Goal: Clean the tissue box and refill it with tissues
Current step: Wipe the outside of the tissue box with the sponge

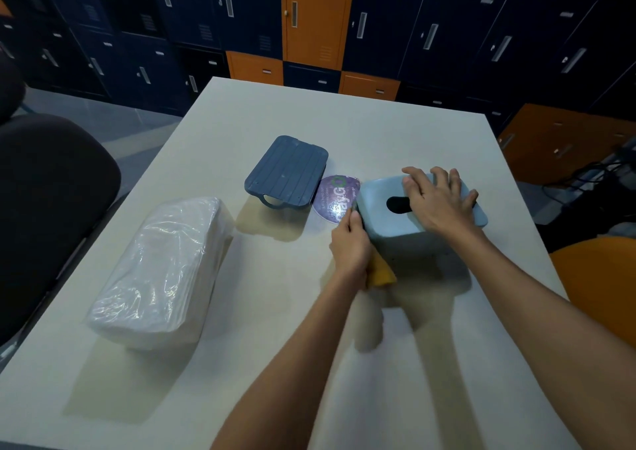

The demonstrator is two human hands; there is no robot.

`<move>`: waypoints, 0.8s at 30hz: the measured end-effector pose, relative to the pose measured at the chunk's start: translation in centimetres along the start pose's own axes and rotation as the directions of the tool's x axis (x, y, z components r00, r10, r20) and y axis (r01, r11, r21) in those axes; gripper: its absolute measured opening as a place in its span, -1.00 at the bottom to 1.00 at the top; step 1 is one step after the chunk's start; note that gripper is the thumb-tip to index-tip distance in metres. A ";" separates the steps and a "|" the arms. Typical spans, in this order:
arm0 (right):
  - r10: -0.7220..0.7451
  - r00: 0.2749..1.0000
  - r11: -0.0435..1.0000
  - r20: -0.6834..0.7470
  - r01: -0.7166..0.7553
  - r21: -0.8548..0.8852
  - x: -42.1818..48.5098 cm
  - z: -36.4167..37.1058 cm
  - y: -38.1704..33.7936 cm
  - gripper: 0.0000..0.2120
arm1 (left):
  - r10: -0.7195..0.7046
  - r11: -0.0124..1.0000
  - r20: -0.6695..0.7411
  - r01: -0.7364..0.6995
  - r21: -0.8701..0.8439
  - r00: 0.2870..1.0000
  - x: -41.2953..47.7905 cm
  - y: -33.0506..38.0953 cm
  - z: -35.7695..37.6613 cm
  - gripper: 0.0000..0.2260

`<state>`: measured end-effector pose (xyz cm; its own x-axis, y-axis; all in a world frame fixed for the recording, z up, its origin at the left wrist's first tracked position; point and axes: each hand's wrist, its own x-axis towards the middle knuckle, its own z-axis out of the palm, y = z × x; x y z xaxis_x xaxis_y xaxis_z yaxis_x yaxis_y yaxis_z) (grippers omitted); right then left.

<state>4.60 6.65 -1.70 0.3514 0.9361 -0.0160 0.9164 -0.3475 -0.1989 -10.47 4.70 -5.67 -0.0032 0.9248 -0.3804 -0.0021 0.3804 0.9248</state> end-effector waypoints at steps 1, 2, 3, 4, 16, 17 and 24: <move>0.007 1.000 1.000 0.000 -0.007 -0.004 0.0 0.0 0.0 -0.59 | -0.031 1.000 0.010 0.031 0.001 0.999 1.1 0.7 0.0 -0.68; 0.014 1.000 1.000 -0.001 -0.014 -0.006 0.0 0.0 0.0 -0.59 | -0.059 0.998 0.027 0.059 0.001 0.998 2.0 1.4 0.0 -0.69; 0.022 1.000 1.000 0.000 -0.022 -0.006 0.0 0.1 0.0 -0.59 | -0.069 0.998 0.051 0.069 0.000 0.996 2.8 2.0 -0.1 -0.71; 0.028 1.000 1.000 0.001 -0.028 -0.005 0.0 0.1 0.0 -0.58 | -0.051 0.999 0.079 0.052 -0.011 0.996 3.3 2.5 -0.2 -0.72; 0.019 1.000 1.000 -0.002 -0.019 -0.007 0.0 0.1 0.1 -0.58 | 0.341 0.929 -0.098 -0.351 -0.116 0.935 -5.5 -3.6 1.4 -0.66; 0.025 1.000 1.000 -0.002 -0.025 -0.003 0.0 0.0 0.1 -0.57 | 0.305 0.945 -0.087 -0.313 -0.094 0.948 -5.0 -3.5 1.2 -0.66; 0.042 0.999 0.999 -0.001 -0.042 -0.013 -0.1 0.1 0.1 -0.57 | 0.078 0.996 0.179 -0.084 0.022 0.981 3.5 2.4 -1.1 -0.71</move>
<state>4.65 6.57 -1.79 0.3895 0.9207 -0.0235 0.9033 -0.3868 -0.1858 -11.54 8.87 -4.80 0.1757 0.9375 -0.3004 0.0197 0.3018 0.9532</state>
